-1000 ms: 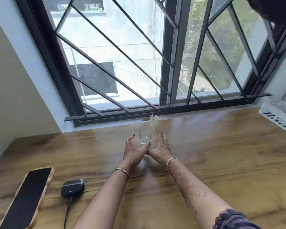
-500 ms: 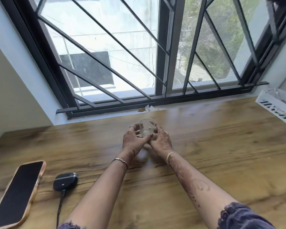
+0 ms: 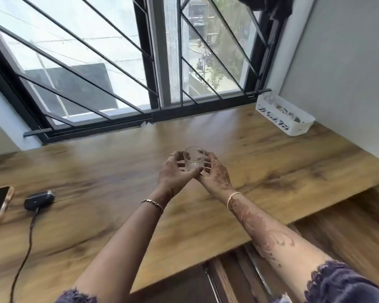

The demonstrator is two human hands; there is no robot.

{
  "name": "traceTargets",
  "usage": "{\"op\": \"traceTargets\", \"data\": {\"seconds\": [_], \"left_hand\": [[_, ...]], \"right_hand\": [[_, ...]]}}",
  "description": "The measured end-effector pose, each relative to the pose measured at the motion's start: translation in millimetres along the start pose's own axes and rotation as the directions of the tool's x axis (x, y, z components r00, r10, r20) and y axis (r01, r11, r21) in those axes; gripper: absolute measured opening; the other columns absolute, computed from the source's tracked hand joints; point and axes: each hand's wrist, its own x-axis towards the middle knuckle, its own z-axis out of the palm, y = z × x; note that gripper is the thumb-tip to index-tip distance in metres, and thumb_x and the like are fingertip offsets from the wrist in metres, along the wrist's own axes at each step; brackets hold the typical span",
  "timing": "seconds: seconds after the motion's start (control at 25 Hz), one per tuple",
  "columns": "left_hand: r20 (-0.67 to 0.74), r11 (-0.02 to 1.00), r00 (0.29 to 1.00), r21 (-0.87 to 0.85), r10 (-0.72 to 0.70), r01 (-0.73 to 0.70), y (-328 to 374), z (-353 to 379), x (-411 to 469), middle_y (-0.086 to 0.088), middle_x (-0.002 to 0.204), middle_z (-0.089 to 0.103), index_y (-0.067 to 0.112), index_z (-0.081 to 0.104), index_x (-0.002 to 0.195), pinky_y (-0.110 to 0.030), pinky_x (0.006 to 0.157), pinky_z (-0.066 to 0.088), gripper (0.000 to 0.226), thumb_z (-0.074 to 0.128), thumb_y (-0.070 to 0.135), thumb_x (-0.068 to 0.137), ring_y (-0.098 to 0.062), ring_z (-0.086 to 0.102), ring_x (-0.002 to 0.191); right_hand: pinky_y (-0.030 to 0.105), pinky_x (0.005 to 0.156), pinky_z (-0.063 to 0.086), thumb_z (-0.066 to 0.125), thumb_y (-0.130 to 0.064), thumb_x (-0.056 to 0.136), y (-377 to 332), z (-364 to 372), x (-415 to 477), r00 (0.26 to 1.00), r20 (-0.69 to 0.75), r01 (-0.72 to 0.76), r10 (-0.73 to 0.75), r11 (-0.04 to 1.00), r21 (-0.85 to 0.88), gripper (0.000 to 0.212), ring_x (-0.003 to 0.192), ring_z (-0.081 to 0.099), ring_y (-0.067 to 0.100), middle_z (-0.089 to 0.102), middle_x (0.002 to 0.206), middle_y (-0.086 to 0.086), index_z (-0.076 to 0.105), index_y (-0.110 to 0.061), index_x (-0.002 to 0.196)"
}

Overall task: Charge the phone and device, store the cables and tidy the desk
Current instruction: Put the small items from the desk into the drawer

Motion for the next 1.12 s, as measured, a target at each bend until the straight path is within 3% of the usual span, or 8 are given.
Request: {"op": "traceTargets", "data": {"seconds": [0.24, 0.44, 0.6, 0.76, 0.92, 1.12], "left_hand": [[0.131, 0.996, 0.987, -0.004, 0.088, -0.089, 53, 91, -103, -0.001, 0.1, 0.066, 0.021, 0.053, 0.121, -0.028, 0.077, 0.056, 0.062, 0.083, 0.022, 0.066, -0.014, 0.065, 0.082], [0.283, 0.995, 0.956, 0.038, 0.08, -0.095, 66, 170, -168, 0.005, 0.096, 0.068, 0.031, 0.052, 0.115, -0.033, 0.078, 0.058, 0.068, 0.075, 0.047, 0.053, -0.014, 0.068, 0.082], [0.389, 0.993, 0.92, 0.082, 0.044, -0.082, 67, 212, -201, 0.01, 0.095, 0.066, 0.026, 0.053, 0.118, -0.013, 0.075, 0.052, 0.062, 0.083, 0.03, 0.064, -0.004, 0.065, 0.081], [0.477, 0.982, 0.879, 0.161, 0.013, -0.102, 52, 246, -225, 0.007, 0.104, 0.068, 0.026, 0.052, 0.12, -0.019, 0.084, 0.051, 0.067, 0.084, 0.03, 0.062, -0.006, 0.065, 0.089], [0.524, 0.968, 0.851, 0.232, -0.038, -0.099, 37, 270, -240, 0.006, 0.111, 0.066, 0.026, 0.05, 0.122, -0.027, 0.088, 0.051, 0.069, 0.085, 0.031, 0.062, -0.013, 0.064, 0.096], [0.548, 0.957, 0.832, 0.278, -0.085, -0.086, 25, 283, -248, 0.001, 0.118, 0.065, 0.023, 0.049, 0.124, -0.022, 0.087, 0.047, 0.071, 0.085, 0.027, 0.063, -0.016, 0.062, 0.103]], "right_hand": [[0.036, 0.088, 0.056, 0.083, -0.023, 0.063, 28, -117, -104, 0.994, 0.005, -0.109, 0.109, 0.994, 0.004, 0.061, 0.094, 0.067, 0.009, 0.068, 0.103, -0.009, 0.055, -0.035, 0.116], [0.035, 0.089, 0.055, 0.08, -0.023, 0.059, 75, -196, -180, 0.977, -0.005, -0.212, 0.212, 0.976, -0.048, 0.057, 0.088, 0.069, 0.005, 0.071, 0.092, -0.012, 0.06, -0.031, 0.111], [0.037, 0.084, 0.057, 0.078, -0.027, 0.05, 114, -234, -212, 0.949, 0.057, -0.293, 0.309, 0.936, -0.196, 0.059, 0.086, 0.07, 0.011, 0.072, 0.093, -0.004, 0.057, -0.041, 0.103], [0.027, 0.078, 0.055, 0.079, -0.006, 0.065, 136, -256, -233, 0.898, 0.174, -0.35, 0.404, 0.895, -0.276, 0.053, 0.079, 0.065, 0.013, 0.065, 0.09, -0.006, 0.055, -0.017, 0.111], [0.026, 0.094, 0.048, 0.064, 0.004, 0.078, 152, -267, -236, 0.81, 0.273, -0.399, 0.52, 0.828, -0.394, 0.044, 0.105, 0.063, 0.02, 0.065, 0.112, 0.008, 0.054, -0.006, 0.12], [0.025, 0.101, 0.043, 0.064, -0.003, 0.081, 162, -263, -239, 0.762, 0.291, -0.405, 0.579, 0.776, -0.484, 0.043, 0.112, 0.06, 0.019, 0.063, 0.122, 0.006, 0.054, -0.008, 0.123]]}}
